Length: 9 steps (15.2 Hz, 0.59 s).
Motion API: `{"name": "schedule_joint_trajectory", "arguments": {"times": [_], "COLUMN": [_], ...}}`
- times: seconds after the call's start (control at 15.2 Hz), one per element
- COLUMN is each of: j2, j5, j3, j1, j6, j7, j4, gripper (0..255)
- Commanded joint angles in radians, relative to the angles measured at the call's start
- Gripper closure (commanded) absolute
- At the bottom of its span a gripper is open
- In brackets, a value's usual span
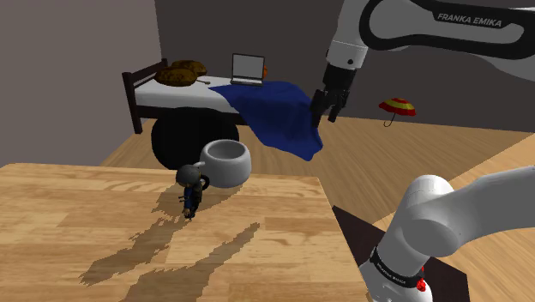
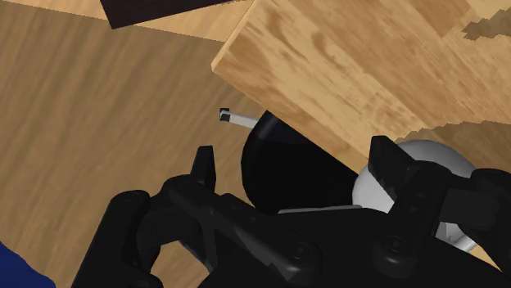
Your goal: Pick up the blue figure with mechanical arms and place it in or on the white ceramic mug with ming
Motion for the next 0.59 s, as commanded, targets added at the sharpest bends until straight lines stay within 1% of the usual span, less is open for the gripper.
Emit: {"name": "schedule_joint_trajectory", "arguments": {"times": [0.0,0.53], "j2": [0.0,0.16], "j5": [0.0,0.082], "j3": [0.0,0.158], "j1": [0.0,0.047], "j6": [0.0,0.082], "j7": [0.0,0.18], "j4": [0.0,0.072], "gripper": [0,0]}}
